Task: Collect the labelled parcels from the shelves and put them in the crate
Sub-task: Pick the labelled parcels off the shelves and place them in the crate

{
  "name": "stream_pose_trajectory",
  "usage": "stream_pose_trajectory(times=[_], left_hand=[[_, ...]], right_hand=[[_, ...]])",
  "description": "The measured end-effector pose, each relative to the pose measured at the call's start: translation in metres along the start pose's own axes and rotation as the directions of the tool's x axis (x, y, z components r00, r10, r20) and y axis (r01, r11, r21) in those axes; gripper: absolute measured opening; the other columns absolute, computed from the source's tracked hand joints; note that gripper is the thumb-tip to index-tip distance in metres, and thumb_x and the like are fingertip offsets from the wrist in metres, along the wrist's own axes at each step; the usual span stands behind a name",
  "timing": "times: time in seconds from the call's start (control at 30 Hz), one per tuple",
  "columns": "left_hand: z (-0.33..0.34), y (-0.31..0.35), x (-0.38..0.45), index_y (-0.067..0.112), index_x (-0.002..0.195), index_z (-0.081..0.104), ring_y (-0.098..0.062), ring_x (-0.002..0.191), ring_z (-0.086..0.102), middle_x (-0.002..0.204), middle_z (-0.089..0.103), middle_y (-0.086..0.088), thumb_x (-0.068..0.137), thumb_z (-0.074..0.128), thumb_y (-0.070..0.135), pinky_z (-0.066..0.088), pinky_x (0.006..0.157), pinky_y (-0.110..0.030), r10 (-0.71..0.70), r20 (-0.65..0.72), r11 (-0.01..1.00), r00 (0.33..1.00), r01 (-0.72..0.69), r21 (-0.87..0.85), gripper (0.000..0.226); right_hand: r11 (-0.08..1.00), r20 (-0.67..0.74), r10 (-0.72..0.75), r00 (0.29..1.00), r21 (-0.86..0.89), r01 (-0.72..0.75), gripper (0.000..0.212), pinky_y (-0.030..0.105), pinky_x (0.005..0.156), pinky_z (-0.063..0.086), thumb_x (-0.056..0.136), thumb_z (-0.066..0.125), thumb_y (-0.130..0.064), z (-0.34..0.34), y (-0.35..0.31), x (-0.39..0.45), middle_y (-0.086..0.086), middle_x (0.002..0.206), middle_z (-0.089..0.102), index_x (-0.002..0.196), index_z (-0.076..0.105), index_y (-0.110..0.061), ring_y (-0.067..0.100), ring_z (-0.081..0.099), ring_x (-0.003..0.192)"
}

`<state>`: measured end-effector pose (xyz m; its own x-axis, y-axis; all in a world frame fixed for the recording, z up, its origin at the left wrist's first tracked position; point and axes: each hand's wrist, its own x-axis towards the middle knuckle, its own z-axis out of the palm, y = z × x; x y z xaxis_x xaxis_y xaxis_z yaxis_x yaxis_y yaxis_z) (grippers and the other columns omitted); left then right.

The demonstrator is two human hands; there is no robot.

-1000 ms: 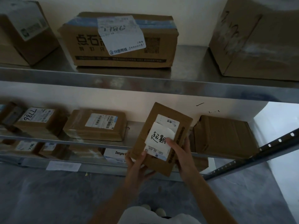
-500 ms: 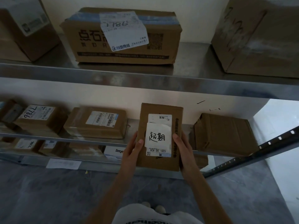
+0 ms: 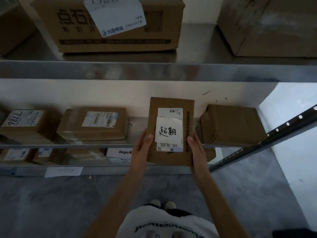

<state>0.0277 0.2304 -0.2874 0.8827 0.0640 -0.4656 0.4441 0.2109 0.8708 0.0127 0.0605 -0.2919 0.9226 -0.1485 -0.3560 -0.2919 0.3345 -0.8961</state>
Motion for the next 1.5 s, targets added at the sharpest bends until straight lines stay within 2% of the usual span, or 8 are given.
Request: stream_pose_trajectory(times=[0.27, 0.37, 0.43, 0.7, 0.83, 1.07, 1.3, 1.5], left_hand=[[0.012, 0.0, 0.01, 0.032, 0.138, 0.048, -0.016, 0.108, 0.064, 0.122, 0.066, 0.001, 0.073, 0.063, 0.053, 0.055, 0.09, -0.039, -0.039, 0.088, 0.997, 0.995, 0.032, 0.076, 0.07], [0.012, -0.004, 0.015, 0.035, 0.135, 0.05, -0.019, 0.109, 0.065, 0.123, 0.066, 0.001, 0.063, 0.07, 0.063, 0.053, 0.094, -0.046, -0.096, 0.105, 0.991, 0.99, 0.086, 0.098, 0.081], [0.012, -0.009, 0.016, 0.035, 0.135, 0.051, -0.018, 0.11, 0.064, 0.121, 0.067, 0.002, 0.06, 0.073, 0.067, 0.051, 0.096, -0.047, -0.117, 0.125, 0.986, 0.985, 0.1, 0.135, 0.084], [0.037, -0.027, -0.004, 0.03, 0.137, 0.049, -0.013, 0.108, 0.065, 0.121, 0.067, 0.002, 0.071, 0.062, 0.058, 0.054, 0.091, -0.033, -0.089, 0.257, 0.968, 0.962, 0.023, 0.249, 0.072], [0.049, -0.03, -0.02, 0.035, 0.137, 0.049, -0.014, 0.109, 0.065, 0.121, 0.067, 0.005, 0.073, 0.062, 0.062, 0.052, 0.094, -0.038, -0.041, 0.279, 0.958, 0.96, -0.042, 0.283, 0.07], [0.058, -0.026, -0.066, 0.04, 0.133, 0.051, -0.018, 0.115, 0.062, 0.124, 0.066, 0.006, 0.069, 0.063, 0.068, 0.045, 0.102, -0.049, 0.057, 0.225, 0.947, 0.973, -0.124, 0.297, 0.07], [0.128, -0.069, -0.137, 0.033, 0.133, 0.053, -0.023, 0.117, 0.06, 0.127, 0.064, 0.0, 0.071, 0.064, 0.07, 0.043, 0.103, -0.052, 0.085, 0.324, 0.931, 0.942, -0.191, 0.31, 0.072], [0.23, -0.144, -0.185, 0.038, 0.13, 0.055, -0.02, 0.112, 0.064, 0.124, 0.066, 0.003, 0.071, 0.065, 0.067, 0.048, 0.096, -0.045, -0.058, 0.5, 0.926, 0.864, -0.141, 0.351, 0.066]], right_hand=[[0.999, -0.109, 0.024, 0.994, 0.024, -0.021, 0.058, 0.048, 0.099, 0.051, 0.084, 0.068, -0.046, -0.011, 0.0, 0.003, 0.002, 0.129, 0.065, 0.138, 0.051, -0.033, 0.021, 0.063, 0.116], [0.998, -0.161, 0.057, 0.985, 0.048, -0.05, 0.069, 0.051, 0.102, 0.048, 0.077, 0.07, -0.052, -0.018, 0.008, -0.001, 0.002, 0.13, 0.064, 0.14, 0.05, -0.032, 0.023, 0.061, 0.12], [0.997, -0.185, 0.057, 0.981, 0.058, -0.047, 0.061, 0.051, 0.102, 0.047, 0.081, 0.068, -0.047, -0.023, 0.013, -0.007, 0.002, 0.128, 0.065, 0.138, 0.052, -0.031, 0.023, 0.061, 0.119], [0.992, -0.274, 0.032, 0.961, 0.123, 0.002, 0.042, 0.047, 0.098, 0.051, 0.098, 0.051, -0.027, -0.054, 0.019, -0.049, 0.005, 0.125, 0.067, 0.14, 0.051, -0.022, 0.023, 0.065, 0.115], [0.984, -0.25, -0.001, 0.968, 0.174, 0.047, 0.041, 0.036, 0.093, 0.055, 0.1, 0.048, -0.023, -0.072, 0.015, -0.066, 0.005, 0.125, 0.067, 0.141, 0.049, -0.022, 0.022, 0.064, 0.116], [0.975, -0.138, -0.029, 0.99, 0.216, 0.058, 0.062, 0.048, 0.107, 0.044, 0.086, 0.062, -0.043, -0.099, 0.006, -0.097, -0.002, 0.134, 0.061, 0.144, 0.045, -0.03, 0.018, 0.058, 0.123], [0.967, -0.157, -0.072, 0.985, 0.23, 0.107, 0.067, 0.04, 0.103, 0.049, 0.086, 0.063, -0.042, -0.191, 0.001, -0.16, -0.001, 0.136, 0.06, 0.148, 0.04, -0.026, 0.015, 0.06, 0.121], [0.955, -0.421, -0.075, 0.904, 0.232, 0.188, 0.043, 0.026, 0.094, 0.053, 0.096, 0.056, -0.032, -0.307, 0.013, -0.23, -0.005, 0.13, 0.063, 0.139, 0.05, -0.031, 0.008, 0.062, 0.116]])
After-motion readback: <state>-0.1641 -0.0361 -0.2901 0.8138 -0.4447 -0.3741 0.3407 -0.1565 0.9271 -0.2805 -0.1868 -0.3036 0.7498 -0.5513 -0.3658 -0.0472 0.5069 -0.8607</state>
